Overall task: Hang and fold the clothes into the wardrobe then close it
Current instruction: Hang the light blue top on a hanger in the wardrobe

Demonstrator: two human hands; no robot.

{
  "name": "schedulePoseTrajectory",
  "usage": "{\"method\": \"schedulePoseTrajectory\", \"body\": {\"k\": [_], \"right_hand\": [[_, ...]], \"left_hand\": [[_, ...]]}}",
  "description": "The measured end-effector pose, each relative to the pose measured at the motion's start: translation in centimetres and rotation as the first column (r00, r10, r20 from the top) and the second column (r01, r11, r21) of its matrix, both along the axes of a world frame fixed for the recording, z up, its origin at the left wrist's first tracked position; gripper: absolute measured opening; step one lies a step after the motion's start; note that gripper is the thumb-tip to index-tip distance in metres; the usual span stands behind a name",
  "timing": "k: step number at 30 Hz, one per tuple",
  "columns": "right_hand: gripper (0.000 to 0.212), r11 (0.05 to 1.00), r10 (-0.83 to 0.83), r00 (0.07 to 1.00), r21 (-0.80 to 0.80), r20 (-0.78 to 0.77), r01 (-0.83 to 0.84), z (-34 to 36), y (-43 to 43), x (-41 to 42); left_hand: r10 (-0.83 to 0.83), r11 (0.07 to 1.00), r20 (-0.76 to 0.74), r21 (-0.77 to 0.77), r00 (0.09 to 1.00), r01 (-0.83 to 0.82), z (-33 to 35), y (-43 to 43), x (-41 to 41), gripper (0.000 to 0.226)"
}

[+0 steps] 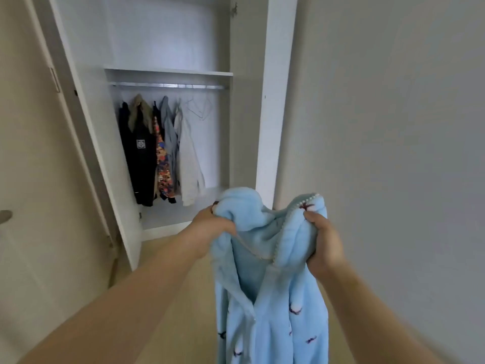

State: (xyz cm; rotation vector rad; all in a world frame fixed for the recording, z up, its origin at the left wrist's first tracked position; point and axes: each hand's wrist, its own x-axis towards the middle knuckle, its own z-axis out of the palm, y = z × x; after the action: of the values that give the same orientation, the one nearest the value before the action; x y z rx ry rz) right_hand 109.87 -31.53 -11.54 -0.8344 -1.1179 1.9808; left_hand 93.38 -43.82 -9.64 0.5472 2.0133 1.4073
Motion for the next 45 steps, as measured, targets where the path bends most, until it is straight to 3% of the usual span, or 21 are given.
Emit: {"method": "schedulePoseTrajectory", "body": {"k": [2,7,10,14,18,21,26,29,33,35,41,45], "right_hand": [[0.031,0.996,0.085,0.996,0.025,-0.009,-0.085,0.0,-0.9,-3.3],[0.020,0.967,0.176,0.982,0.174,0.073,-0.186,-0.5,-1.1,-9.5],[0.028,0.934,0.163,0.974,0.293,0.157,-0.203,-1.1,0.1,-13.0],[0.033,0.947,0.236,0.959,0.186,0.155,-0.263,-1.5,1.5,-19.2],[0.033,0.968,0.245,0.969,0.057,0.023,-0.246,-0.7,3.6,-28.2],[0.029,0.982,0.188,0.982,-0.002,0.009,-0.188,-0.1,6.0,-34.7],[0.012,0.996,0.083,0.988,0.029,0.127,-0.087,0.4,10.3,-44.4],[0.016,0.994,0.099,0.984,0.026,0.147,-0.104,-0.2,12.4,-49.7],[0.019,0.992,0.121,0.979,0.016,0.166,-0.125,-0.6,16.5,-56.3],[0.021,0.992,0.113,0.980,0.038,0.162,-0.120,-0.6,19.6,-59.8],[0.002,0.982,0.181,0.970,0.027,0.162,-0.187,-0.5,28.7,-71.6],[0.009,0.954,0.289,0.939,0.021,0.185,-0.298,-0.4,32.6,-78.9]], "left_hand": [[0.133,0.984,-0.001,0.118,0.991,-0.132,-0.3,-2.0,-2.3,0.032],[0.403,0.838,0.239,0.291,0.883,-0.462,-1.4,-3.8,-7.6,0.038],[0.485,0.773,0.184,0.368,0.855,-0.518,-1.2,-2.7,-10.6,0.036],[0.482,0.696,0.313,0.431,0.819,-0.574,-0.4,-1.0,-16.9,0.037],[0.368,0.739,0.490,0.362,0.790,-0.568,1.3,1.2,-25.8,0.051],[0.312,0.746,0.551,0.362,0.774,-0.559,2.5,3.1,-31.9,0.047],[0.299,0.751,0.516,0.392,0.802,-0.532,3.9,5.5,-40.2,0.013],[0.346,0.733,0.490,0.391,0.800,-0.557,2.9,7.4,-45.1,0.004],[0.432,0.683,0.496,0.366,0.753,-0.632,1.0,11.6,-52.2,0.044],[0.461,0.677,0.477,0.355,0.748,-0.644,0.9,14.7,-56.0,0.053],[0.434,0.651,0.461,0.433,0.774,-0.623,1.4,25.0,-66.7,0.046],[0.381,0.643,0.490,0.468,0.784,-0.606,2.4,29.2,-72.9,0.041]]}}
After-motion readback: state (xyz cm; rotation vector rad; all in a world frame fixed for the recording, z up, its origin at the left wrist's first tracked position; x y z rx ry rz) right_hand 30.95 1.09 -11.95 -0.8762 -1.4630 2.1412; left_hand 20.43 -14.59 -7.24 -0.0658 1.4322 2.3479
